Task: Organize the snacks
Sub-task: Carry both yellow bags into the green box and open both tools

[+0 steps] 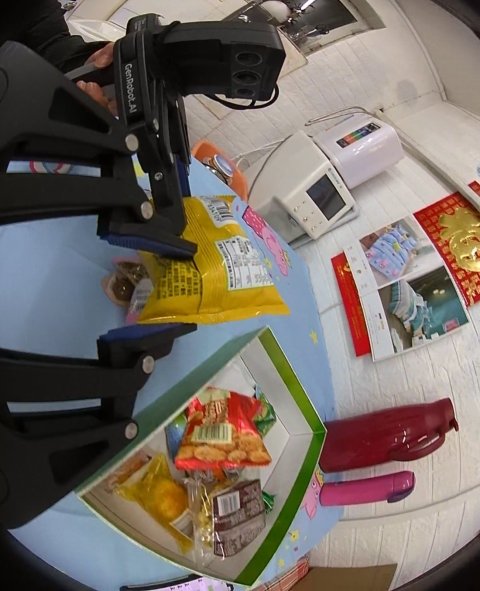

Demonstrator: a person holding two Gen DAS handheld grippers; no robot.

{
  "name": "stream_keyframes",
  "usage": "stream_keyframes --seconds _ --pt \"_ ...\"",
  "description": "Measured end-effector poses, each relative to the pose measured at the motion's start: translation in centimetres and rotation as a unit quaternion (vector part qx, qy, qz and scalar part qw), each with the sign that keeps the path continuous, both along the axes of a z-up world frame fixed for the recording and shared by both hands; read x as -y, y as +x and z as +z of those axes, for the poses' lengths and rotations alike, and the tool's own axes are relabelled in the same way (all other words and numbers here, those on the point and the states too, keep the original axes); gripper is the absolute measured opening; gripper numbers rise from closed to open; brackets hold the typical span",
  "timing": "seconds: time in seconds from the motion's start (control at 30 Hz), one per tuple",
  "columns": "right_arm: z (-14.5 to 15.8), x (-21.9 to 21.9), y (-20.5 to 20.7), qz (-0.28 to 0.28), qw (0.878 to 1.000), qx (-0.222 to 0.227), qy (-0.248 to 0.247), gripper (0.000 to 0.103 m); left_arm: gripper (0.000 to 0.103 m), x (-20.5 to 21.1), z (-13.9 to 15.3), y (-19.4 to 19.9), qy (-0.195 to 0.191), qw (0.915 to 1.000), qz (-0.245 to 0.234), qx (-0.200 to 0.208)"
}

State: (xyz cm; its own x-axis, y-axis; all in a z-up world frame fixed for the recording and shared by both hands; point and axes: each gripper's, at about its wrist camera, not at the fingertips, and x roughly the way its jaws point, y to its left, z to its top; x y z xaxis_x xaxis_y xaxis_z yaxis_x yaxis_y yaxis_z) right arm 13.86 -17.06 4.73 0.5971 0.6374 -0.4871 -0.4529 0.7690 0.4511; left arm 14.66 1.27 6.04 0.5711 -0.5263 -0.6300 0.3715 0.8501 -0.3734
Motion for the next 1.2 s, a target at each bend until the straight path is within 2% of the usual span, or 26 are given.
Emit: stream_keyframes --seconds 0.23,0.5,0.7,0.77,0.8,0.83,0.87,0.9,0.97,1.1,1.2 --pt "0.2 4.0 2.1 -0.049 0.999 0.001 0.004 0.037 0.025 4.4 0.4 3.8 0.004 0.9995 -0.03 0.003" --pt "-0.6 8.5 5.1 -0.092 0.995 -0.024 0.029 0.037 0.025 9.0 -0.1 8.2 0.024 0.998 -0.058 -0.003" --pt "-1.0 10.1 7.6 -0.113 0.992 -0.032 0.035 0.038 0.025 10.7 -0.3 11.0 0.032 0.998 -0.055 -0.009" --pt "-1.2 10.2 8.4 -0.115 0.992 -0.032 0.028 0.043 0.027 10.9 -0.4 11.5 0.048 0.9979 -0.042 -0.002" --pt "-1.3 10.2 8.5 -0.114 0.993 -0.03 0.021 0.051 0.039 11.0 -0.5 11.5 0.061 0.9976 -0.033 0.002" --pt "-1.4 10.3 8.5 -0.117 0.993 -0.026 0.016 0.069 0.062 10.9 -0.6 11.4 0.074 0.9969 -0.023 0.007" --pt "-1.5 10.4 8.3 -0.123 0.992 -0.019 0.013 0.08 0.07 10.8 -0.7 11.2 0.088 0.996 -0.005 0.016" --pt "-1.5 10.5 8.1 -0.126 0.992 -0.013 0.007 0.084 0.083 10.5 -0.8 10.8 0.098 0.9946 0.011 0.031" --pt "-1.8 10.5 7.7 -0.13 0.991 -0.012 -0.003 0.089 0.086 9.9 -0.9 10.2 0.107 0.9925 0.025 0.053" --pt "-2.2 10.7 7.3 -0.135 0.991 -0.026 -0.001 0.091 0.086 8.8 -1.0 9.8 0.11 0.9921 0.038 0.046" --pt "-1.8 10.5 6.7 -0.136 0.99 -0.028 -0.001 0.097 0.086 8.1 -0.5 9.0 0.115 0.991 0.043 0.054"
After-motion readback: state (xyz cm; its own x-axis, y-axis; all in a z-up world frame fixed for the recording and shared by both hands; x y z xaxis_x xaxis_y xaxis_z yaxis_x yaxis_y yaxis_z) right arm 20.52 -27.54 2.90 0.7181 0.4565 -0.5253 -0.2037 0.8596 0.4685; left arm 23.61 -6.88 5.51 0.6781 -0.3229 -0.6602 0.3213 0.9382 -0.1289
